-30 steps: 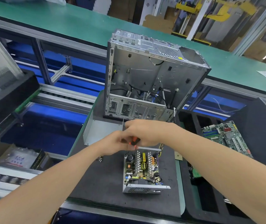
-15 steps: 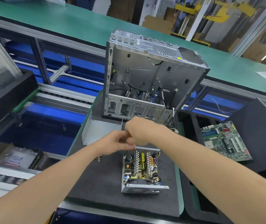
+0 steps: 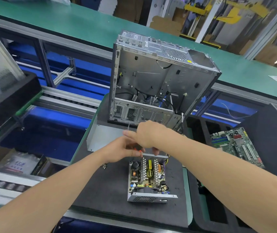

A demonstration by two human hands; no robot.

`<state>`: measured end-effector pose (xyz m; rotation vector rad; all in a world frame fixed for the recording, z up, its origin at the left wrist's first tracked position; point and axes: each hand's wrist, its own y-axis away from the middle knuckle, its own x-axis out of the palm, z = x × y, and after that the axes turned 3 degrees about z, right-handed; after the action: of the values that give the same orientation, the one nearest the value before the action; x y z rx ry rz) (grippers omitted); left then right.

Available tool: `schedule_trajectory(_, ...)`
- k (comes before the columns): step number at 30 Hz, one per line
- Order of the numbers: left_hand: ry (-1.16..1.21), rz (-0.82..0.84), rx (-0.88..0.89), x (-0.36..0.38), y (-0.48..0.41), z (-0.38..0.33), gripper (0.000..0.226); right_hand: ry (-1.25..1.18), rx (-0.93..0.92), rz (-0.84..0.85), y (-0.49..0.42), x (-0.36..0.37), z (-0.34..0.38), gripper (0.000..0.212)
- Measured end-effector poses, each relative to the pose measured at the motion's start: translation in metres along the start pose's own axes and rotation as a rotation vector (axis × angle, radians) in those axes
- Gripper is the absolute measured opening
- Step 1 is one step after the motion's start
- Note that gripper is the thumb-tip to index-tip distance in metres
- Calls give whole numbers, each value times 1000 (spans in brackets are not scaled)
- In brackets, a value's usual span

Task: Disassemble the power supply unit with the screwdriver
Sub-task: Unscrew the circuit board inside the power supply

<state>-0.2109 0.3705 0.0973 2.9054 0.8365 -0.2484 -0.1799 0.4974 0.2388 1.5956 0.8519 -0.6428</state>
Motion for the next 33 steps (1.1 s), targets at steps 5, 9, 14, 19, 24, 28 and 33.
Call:
schedule_trajectory(5, 62, 0, 0, -3, -1, 7, 15, 122, -256, -114, -3, 1, -3, 26)
schedule_trajectory(9, 59, -3, -12, -5, 2, 6, 17, 389, -607, -107, -4, -2, -16, 19)
schedule_trajectory(14, 27, -29, -2, -1, -1, 5, 21, 471, -629, -166, -6, 1, -14, 27)
schedule_trajectory(19, 13, -32, 23, -1, -2, 4, 16, 161, -111, -68, 3, -8, -9, 47)
schedule_trajectory(24, 14, -19, -7, -1, -2, 7, 18, -22, -11, -39, -6, 3, 6, 27)
schedule_trajectory(28, 56, -28, -6, -4, 2, 9, 15, 188, -438, -129, -3, -1, -12, 10)
schedule_trajectory(33, 39, -6, 1, -3, 3, 6, 22, 245, -672, -131, -6, 3, -18, 23)
